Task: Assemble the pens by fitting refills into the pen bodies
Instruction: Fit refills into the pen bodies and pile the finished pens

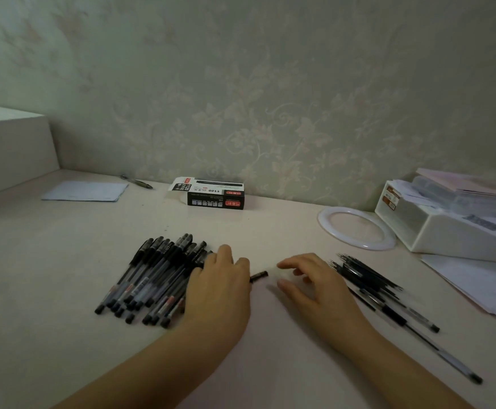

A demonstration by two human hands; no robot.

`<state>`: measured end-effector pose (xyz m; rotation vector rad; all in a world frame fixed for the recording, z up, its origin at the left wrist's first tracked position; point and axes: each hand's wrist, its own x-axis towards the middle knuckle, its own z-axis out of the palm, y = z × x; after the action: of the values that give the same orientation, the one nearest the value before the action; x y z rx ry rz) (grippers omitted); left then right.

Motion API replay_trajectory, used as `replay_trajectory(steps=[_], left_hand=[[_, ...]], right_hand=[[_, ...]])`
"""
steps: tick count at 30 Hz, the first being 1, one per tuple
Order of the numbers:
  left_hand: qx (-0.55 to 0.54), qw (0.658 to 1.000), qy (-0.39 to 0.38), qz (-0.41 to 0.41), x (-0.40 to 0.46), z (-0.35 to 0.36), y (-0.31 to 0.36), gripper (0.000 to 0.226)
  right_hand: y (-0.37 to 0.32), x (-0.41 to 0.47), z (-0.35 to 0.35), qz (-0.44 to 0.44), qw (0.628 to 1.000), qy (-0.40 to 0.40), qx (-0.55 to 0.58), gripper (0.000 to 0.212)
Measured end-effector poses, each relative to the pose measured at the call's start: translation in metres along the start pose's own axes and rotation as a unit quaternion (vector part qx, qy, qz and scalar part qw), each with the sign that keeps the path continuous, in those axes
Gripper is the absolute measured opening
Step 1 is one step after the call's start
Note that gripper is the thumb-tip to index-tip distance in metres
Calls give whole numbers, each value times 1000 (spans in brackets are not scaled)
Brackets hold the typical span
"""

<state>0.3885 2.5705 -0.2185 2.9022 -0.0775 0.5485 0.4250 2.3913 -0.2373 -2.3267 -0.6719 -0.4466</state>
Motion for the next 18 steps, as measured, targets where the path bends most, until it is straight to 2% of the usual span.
replay_trajectory(steps=[4, 11, 16, 18], left_hand=[[58, 997, -2, -42, 4, -3, -11, 19], [53, 997, -14, -63, 6, -4, -16, 19], [43, 998, 11, -46, 8, -7, -17, 18], [29, 999, 29, -25, 9, -7, -17, 19]], right_hand=[[1, 0, 1, 3, 1000, -4, -3, 18], [0, -1, -1, 9, 1000, -1, -9, 15], [5, 0, -32, 81, 986, 67, -131, 3], [11, -1, -54, 137, 971, 64, -186, 7]])
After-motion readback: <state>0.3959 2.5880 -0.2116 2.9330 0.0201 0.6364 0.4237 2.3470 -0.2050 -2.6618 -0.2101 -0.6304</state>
